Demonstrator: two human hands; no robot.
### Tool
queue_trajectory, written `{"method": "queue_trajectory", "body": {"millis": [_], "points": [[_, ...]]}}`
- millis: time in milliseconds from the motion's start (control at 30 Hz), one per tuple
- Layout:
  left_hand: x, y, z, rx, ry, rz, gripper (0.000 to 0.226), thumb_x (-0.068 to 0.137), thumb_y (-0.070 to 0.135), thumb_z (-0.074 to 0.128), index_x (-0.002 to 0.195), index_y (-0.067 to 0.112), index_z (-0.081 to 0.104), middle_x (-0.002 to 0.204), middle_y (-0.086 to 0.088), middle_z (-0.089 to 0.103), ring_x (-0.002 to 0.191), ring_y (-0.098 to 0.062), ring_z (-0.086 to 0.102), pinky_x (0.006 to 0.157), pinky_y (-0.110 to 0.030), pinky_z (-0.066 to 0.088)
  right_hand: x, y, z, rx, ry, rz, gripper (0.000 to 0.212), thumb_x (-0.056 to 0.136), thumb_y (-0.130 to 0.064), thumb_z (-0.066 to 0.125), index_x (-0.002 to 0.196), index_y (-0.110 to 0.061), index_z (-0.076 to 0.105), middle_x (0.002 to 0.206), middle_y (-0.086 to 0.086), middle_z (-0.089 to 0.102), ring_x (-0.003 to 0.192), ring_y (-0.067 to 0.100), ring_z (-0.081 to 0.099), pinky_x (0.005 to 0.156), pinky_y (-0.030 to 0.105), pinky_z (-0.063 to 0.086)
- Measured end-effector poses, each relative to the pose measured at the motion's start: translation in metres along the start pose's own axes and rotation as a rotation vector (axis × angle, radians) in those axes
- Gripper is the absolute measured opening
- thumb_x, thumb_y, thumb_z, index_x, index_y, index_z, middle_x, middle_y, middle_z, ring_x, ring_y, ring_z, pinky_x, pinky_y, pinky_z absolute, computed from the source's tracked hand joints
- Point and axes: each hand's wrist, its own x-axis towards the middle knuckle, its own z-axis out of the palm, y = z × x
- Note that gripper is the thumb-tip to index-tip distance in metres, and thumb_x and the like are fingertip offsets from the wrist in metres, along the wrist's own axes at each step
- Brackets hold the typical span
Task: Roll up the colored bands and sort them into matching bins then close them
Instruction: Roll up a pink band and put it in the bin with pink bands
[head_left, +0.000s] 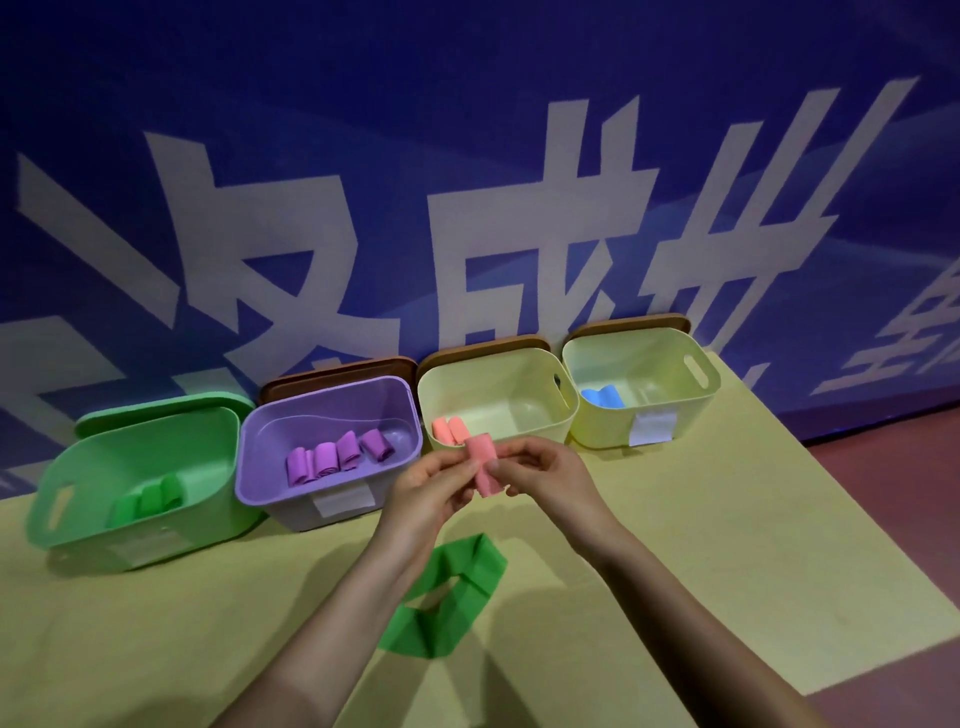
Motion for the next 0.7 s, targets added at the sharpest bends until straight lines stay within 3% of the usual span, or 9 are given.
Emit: {"method": "queue_trajectory", "body": {"millis": [133, 267, 433, 533, 633, 700], "points": [[0.046, 0.003, -0.005, 0.053, 0.013, -0.049, 0.022, 0.09, 0.007, 0.059, 0.11, 0.003, 0.067, 0.097, -0.014, 0.07, 0.08, -0.018, 0.06, 0.067, -0.019, 0.05, 0.046, 0.0, -0.001, -0.133, -0.017, 0.041, 0.005, 0.086, -0.004, 0.065, 0.086, -0.008, 0.068, 0.069, -0.001, 0.068, 0.061, 0.004, 0.061, 0.057, 0.015, 0.045], [0.11, 0.0, -0.026, 0.392, 0.154, 0.071, 0.015, 0.093, 0.013, 0.057, 0.1, 0.02, 0.069, 0.104, 0.0, 0.067, 0.101, -0.016, 0.061, 0.085, -0.024, 0.045, 0.139, 0.019, -0.009, -0.379, 0.095, 0.168, 0.016, 0.085, -0.011, 0.062, 0.071, -0.018, 0.062, 0.072, 0.002, 0.064, 0.069, 0.016, 0.06, 0.067, 0.031, 0.049], [0.17, -0.021, -0.056, 0.82, 0.319, 0.134, 0.028, 0.092, 0.015, 0.057, 0.12, 0.017, 0.062, 0.116, -0.007, 0.055, 0.096, -0.017, 0.059, 0.086, -0.029, 0.047, 0.24, 0.078, -0.002, -0.751, -0.011, 0.467, 0.023, 0.087, -0.02, 0.055, 0.074, -0.005, 0.066, 0.075, 0.01, 0.065, 0.067, 0.02, 0.063, 0.071, 0.033, 0.055], [0.185, -0.029, -0.06, 0.887, 0.335, 0.165, 0.031, 0.09, 0.014, 0.059, 0.121, 0.016, 0.061, 0.113, -0.006, 0.053, 0.095, -0.022, 0.061, 0.087, -0.036, 0.05, 0.265, 0.106, 0.001, -0.936, -0.07, 0.51, 0.027, 0.089, -0.026, 0.052, 0.072, -0.008, 0.062, 0.082, 0.009, 0.067, 0.08, 0.023, 0.066, 0.071, 0.029, 0.053], [0.192, -0.034, -0.061, 0.896, 0.363, 0.195, 0.032, 0.089, 0.012, 0.06, 0.12, 0.017, 0.063, 0.104, -0.002, 0.048, 0.09, -0.024, 0.06, 0.086, -0.038, 0.05, 0.278, 0.12, 0.003, -1.055, -0.136, 0.528, 0.032, 0.09, -0.028, 0.049, 0.061, -0.014, 0.051, 0.072, 0.005, 0.059, 0.076, 0.024, 0.059, 0.06, 0.025, 0.043], [0.194, -0.035, -0.062, 0.882, 0.367, 0.215, 0.032, 0.089, 0.009, 0.059, 0.119, 0.018, 0.063, 0.101, -0.001, 0.046, 0.085, -0.022, 0.058, 0.084, -0.036, 0.049, 0.284, 0.125, 0.007, -1.128, -0.183, 0.524, 0.035, 0.09, -0.031, 0.046, 0.06, -0.015, 0.044, 0.073, 0.006, 0.053, 0.076, 0.025, 0.052, 0.065, 0.027, 0.039]]}}
